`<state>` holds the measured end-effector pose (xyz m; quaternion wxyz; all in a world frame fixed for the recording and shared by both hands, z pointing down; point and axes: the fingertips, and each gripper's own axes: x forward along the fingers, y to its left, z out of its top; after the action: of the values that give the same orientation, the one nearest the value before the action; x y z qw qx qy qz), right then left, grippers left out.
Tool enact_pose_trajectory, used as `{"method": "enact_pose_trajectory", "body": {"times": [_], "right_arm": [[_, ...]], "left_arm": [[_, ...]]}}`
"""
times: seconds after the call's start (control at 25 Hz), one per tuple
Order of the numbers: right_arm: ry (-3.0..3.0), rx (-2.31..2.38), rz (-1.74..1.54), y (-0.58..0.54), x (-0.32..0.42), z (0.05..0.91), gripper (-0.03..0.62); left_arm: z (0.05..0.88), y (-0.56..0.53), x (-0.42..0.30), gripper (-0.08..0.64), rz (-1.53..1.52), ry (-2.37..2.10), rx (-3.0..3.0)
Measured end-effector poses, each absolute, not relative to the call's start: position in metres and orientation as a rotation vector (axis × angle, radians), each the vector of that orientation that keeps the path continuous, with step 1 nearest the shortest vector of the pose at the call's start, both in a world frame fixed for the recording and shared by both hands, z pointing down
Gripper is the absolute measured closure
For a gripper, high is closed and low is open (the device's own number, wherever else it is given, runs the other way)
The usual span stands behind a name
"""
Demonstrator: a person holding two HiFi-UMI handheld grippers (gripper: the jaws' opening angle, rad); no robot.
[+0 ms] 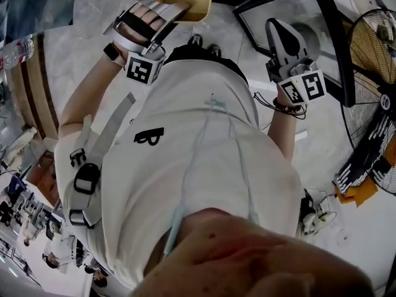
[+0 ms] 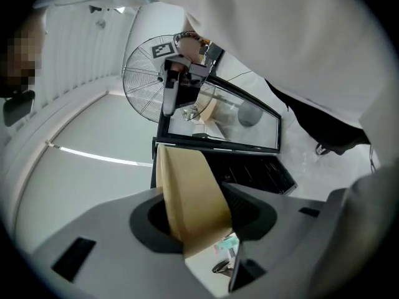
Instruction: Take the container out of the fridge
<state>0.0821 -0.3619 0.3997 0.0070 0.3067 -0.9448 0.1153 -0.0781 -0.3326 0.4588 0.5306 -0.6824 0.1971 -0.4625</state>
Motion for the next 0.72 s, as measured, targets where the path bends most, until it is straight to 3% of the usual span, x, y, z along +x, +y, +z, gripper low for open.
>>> {"method": "enact_pose_trajectory", "body": {"times": [0.72], "right_arm": [[-2.915, 0.871, 0.246, -0.357, 0.070, 0.400, 0.578]], "left_arm": [[0.455, -0.335, -0.090, 0.376, -1.114, 0.543, -1.634]]}}
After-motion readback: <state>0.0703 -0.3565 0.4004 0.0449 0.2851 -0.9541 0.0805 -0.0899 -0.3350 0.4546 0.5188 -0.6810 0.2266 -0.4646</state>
